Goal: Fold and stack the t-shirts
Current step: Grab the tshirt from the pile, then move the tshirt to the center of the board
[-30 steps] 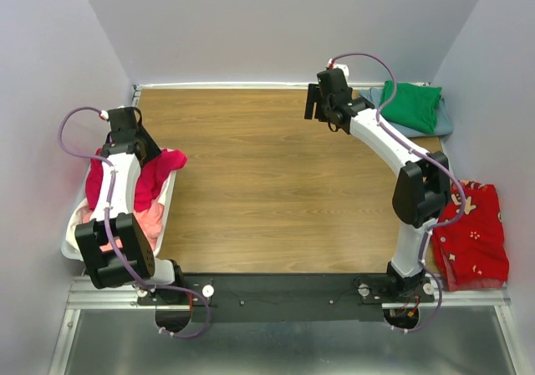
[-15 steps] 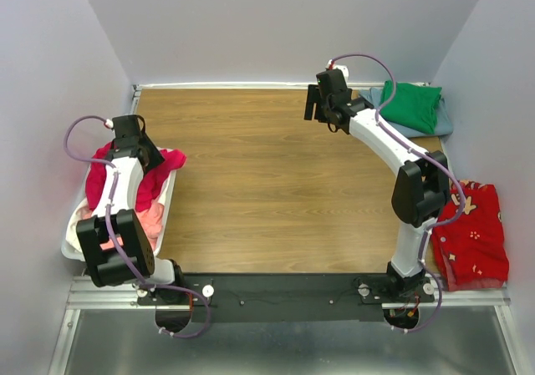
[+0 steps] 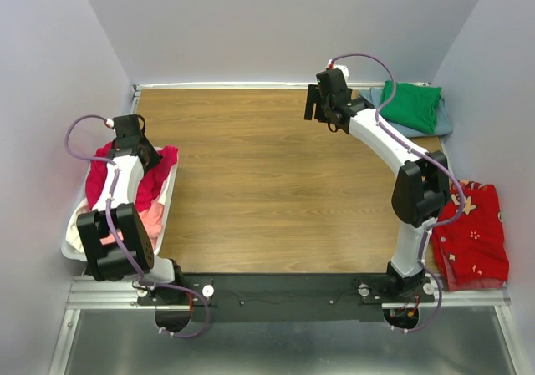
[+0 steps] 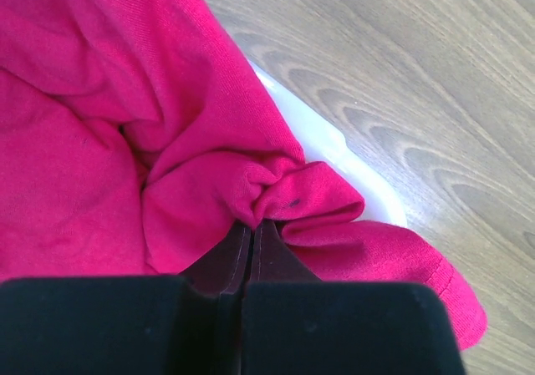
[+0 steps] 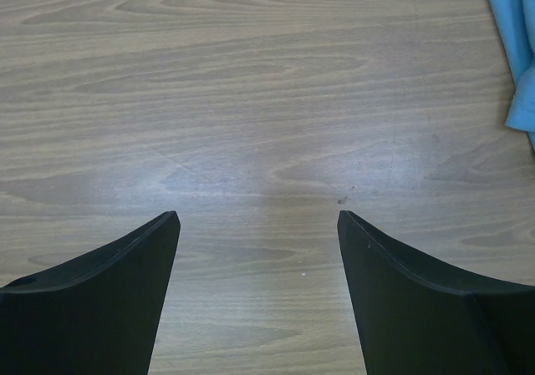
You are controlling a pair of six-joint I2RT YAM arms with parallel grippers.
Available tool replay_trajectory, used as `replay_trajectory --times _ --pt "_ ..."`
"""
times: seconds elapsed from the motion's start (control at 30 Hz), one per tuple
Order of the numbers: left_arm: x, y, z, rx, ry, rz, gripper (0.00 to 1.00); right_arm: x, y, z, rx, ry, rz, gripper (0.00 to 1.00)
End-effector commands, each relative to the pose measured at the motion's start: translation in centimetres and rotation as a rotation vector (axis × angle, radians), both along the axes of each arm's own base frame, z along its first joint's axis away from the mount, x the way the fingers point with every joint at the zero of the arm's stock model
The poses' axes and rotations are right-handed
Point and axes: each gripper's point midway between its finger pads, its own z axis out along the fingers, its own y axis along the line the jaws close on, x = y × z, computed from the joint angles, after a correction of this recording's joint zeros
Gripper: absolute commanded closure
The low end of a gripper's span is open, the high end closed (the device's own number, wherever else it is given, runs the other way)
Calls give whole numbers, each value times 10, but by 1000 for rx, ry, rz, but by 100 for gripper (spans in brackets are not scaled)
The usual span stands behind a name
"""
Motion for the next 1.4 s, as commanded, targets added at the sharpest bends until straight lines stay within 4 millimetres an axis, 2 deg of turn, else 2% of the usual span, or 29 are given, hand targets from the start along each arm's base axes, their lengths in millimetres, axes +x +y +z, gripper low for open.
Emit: replay_trajectory --times 0.0,0.13,0.17,0.23,0.27,0.33,0.37,0.4,0.43,0.47,0.53,0.57,0.63,0.67,0.73,0.77,0.8,0.87,0.9,0.93,1.0,1.03,1.07,1.17,1.27,1.37 --pt "6 2 44 35 -125 -11 100 -2 0 1 -11 10 -17 15" --pt "7 -3 82 64 -215 -30 100 0 0 3 -12 3 -20 15" --pt "6 -5 101 75 -256 -38 100 1 0 5 -12 1 -19 15" --pt "7 -11 122 82 -307 -54 100 3 0 7 -21 -6 -19 15" --pt "6 -14 143 94 -355 -64 100 4 -1 8 -22 -9 -22 15" --pt "7 -23 162 94 -396 -90 100 7 -2 14 -31 -25 -21 15" --pt "8 -26 183 103 -436 -101 100 7 -3 15 -36 -28 -22 15" --pt "9 -29 192 108 -451 -113 100 9 -5 18 -45 -40 -36 15" --pt "11 -38 203 110 -474 -142 100 12 -6 26 -54 -58 -36 15" --pt "14 -42 225 121 -517 -161 100 14 -7 30 -61 -69 -40 15" --pt "17 -54 249 140 -564 -203 100 19 -13 39 -83 -95 -60 14" --pt "20 -68 275 150 -618 -243 100 23 -14 51 -80 -120 -68 14" --pt "24 -80 300 180 -663 -286 100 28 -21 64 -82 -150 -94 14" --pt "28 -94 326 193 -717 -326 100 32 -24 74 -74 -170 -104 14" --pt "31 -114 347 198 -760 -386 100 38 -36 87 -58 -196 -134 14" --pt "34 -122 365 205 -798 -413 100 39 -41 91 -53 -201 -145 14" --pt "35 -136 374 200 -819 -451 100 42 -50 103 -40 -223 -162 14" --pt "39 -158 396 201 -873 -522 100 44 -60 111 -34 -238 -187 14" --pt "37 -179 404 191 -895 -571 100 45 -71 117 -33 -248 -209 14" --pt "37 -186 413 194 -913 -579 100 44 -75 120 -31 -254 -221 14" --pt "38 -203 435 218 -960 -606 100 44 -87 122 -30 -258 -250 14" --pt "34 -220 442 216 -979 -628 100 41 -91 121 -26 -253 -259 14" --pt "33 -227 458 225 -1017 -633 100 41 -95 121 -13 -253 -272 14" --pt "25 -253 484 222 -1089 -678 100 37 -107 113 10 -233 -295 14" --pt "19 -275 493 185 -1129 -720 100 33 -115 109 10 -223 -316 14" --pt "15 -295 489 161 -1131 -782 100 31 -119 106 6 -216 -322 14"
